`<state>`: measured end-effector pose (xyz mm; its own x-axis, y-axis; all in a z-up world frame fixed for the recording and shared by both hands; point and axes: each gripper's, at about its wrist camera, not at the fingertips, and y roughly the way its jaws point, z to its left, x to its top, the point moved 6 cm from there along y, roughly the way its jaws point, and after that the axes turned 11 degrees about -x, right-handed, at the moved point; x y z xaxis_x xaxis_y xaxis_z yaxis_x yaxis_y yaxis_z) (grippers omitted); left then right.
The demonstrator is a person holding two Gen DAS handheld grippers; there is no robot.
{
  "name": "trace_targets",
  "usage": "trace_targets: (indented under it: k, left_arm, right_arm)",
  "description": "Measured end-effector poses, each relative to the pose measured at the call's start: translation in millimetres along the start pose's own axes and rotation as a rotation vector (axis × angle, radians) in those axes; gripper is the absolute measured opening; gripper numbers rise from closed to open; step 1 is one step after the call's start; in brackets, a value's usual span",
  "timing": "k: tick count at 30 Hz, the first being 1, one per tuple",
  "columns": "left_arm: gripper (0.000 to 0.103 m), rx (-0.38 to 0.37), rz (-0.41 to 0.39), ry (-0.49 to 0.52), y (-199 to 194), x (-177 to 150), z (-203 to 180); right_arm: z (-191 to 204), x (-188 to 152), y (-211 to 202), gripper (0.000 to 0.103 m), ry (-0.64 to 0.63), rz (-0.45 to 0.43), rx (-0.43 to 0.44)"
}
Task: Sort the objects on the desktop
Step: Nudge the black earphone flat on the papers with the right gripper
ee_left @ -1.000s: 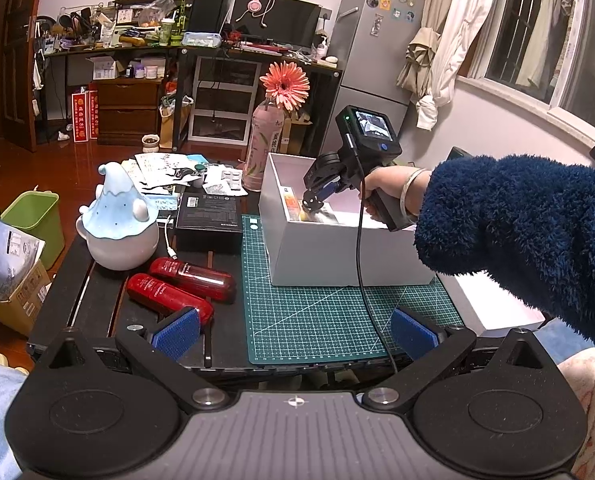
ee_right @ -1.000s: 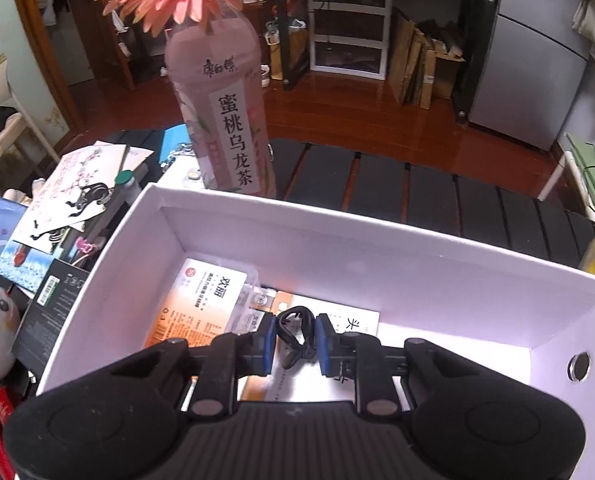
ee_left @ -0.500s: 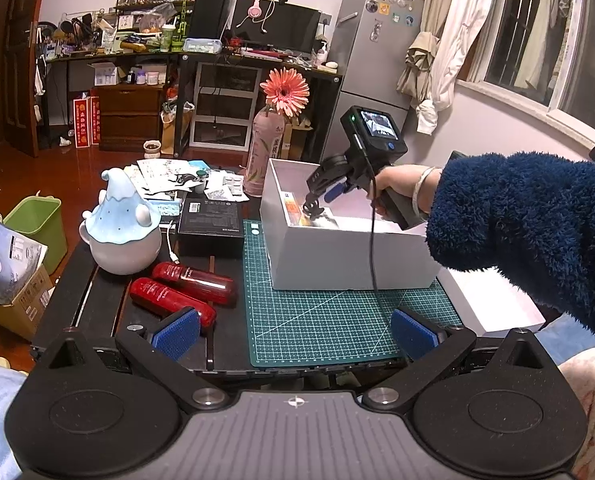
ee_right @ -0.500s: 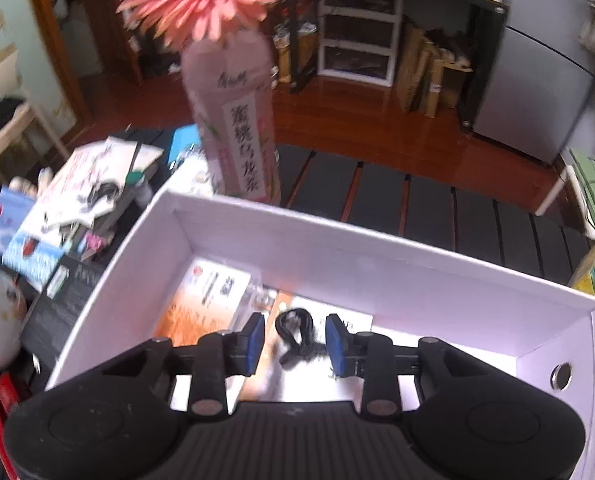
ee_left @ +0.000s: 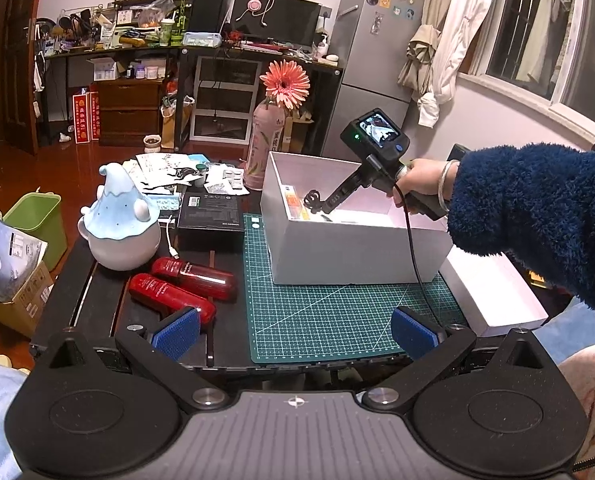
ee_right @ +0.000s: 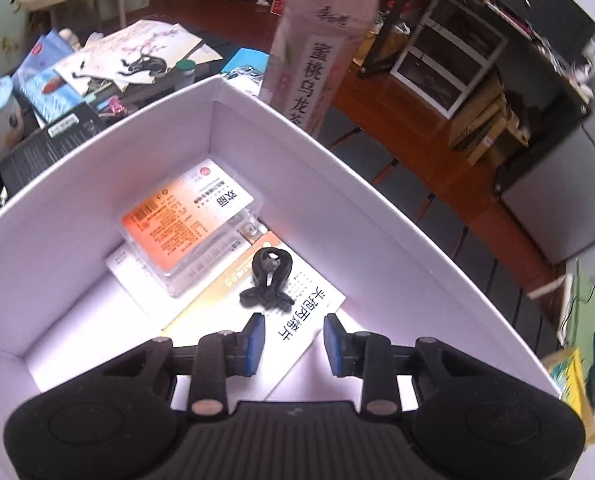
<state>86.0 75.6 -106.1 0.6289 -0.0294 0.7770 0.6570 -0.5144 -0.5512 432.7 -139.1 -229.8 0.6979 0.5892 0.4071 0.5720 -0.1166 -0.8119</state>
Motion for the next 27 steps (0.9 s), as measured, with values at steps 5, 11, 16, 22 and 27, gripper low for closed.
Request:
trace_targets:
  k: [5,11,16,22,27]
  left_arm:
    - [0.103,-0.004,0.008,-0.007,1.3,0.1,1.0]
    - [0.103,-0.007,0.008,-0.009,1.2,0.2,1.2]
    - [0.103,-0.004,0.005,-0.006,0.8,-0.2,1.2]
    - [0.103,-0.001,0.002,-0.003,0.3,-0.6,1.2]
    - [0.103,0.002,-0.001,-0.001,-0.1,-0.9,1.3]
  right_arm:
    - [8.2,7.7,3.2,0.029,0.008,-0.044,0.003]
    - [13.8,15.2,2.3,0.029,0.024,-0.067,0.021]
    - [15.1,16.2,1.2,0.029,0.018,-0.055,0.019]
    - [6.6,12.1,-7.4,0.03,0.061,-0.052,0.015]
    - [-11.1,8.7,-30.3,0.031,0.176,-0.065,0.031]
